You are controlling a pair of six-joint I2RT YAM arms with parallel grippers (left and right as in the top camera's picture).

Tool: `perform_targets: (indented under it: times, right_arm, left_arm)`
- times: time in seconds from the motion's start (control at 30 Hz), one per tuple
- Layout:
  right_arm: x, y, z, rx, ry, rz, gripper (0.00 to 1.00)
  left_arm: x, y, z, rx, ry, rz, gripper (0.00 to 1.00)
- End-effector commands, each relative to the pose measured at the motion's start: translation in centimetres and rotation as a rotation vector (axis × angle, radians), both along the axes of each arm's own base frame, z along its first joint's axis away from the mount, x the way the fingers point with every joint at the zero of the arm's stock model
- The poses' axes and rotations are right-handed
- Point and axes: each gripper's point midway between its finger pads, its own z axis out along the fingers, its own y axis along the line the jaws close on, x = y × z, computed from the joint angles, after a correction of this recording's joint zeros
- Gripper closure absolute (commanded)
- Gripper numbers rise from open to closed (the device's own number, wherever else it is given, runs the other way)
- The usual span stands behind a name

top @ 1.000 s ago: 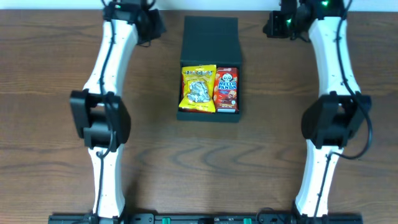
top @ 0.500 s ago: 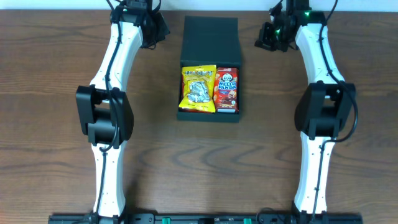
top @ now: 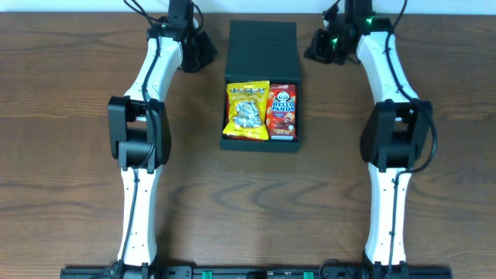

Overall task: Pack container
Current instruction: 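Grip the raised lid with both grippers at its sides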

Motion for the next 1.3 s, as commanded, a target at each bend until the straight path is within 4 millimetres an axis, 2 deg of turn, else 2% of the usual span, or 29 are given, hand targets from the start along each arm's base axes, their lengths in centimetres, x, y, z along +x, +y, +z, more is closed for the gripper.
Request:
perform_targets:
  times: [0.0, 0.17, 0.43, 0.67, 1.0, 1.27]
  right_arm:
    - [-0.3, 0.7, -1.3, 0.048, 0.03, 0.023, 0.99]
    - [-0.9, 0.8, -2.6, 0.062, 0.068, 0.028, 0.98]
    - [-1.1, 1.9, -2.2, 0.129, 0.068, 0.057, 0.98]
    - [-1.6, 3.1, -2.7, 0.211, 0.095, 0.088, 0.98]
    - [-1.6, 3.7, -0.7, 0.354, 0.068, 0.129, 0.98]
    - [-1.5, 3.0, 0.9, 0.455, 0.033, 0.16, 0.98]
  left_arm:
    - [-0.6, -0.7, -1.5, -0.057, 0.045, -0.012, 0.94]
    - [-0.9, -1.5, -2.0, -0.105, 0.064, -0.033, 0.94]
    - [-1.0, -3.1, -1.5, -0.161, 0.063, -0.056, 0.94]
    - [-1.5, -4.6, -1.2, -0.199, 0.069, -0.09, 0.94]
    - [-1.7, -5.1, -0.6, -0.252, 0.072, -0.115, 0.94]
    - [-1.2, -5.3, 0.5, -0.328, 0.041, -0.143, 0.94]
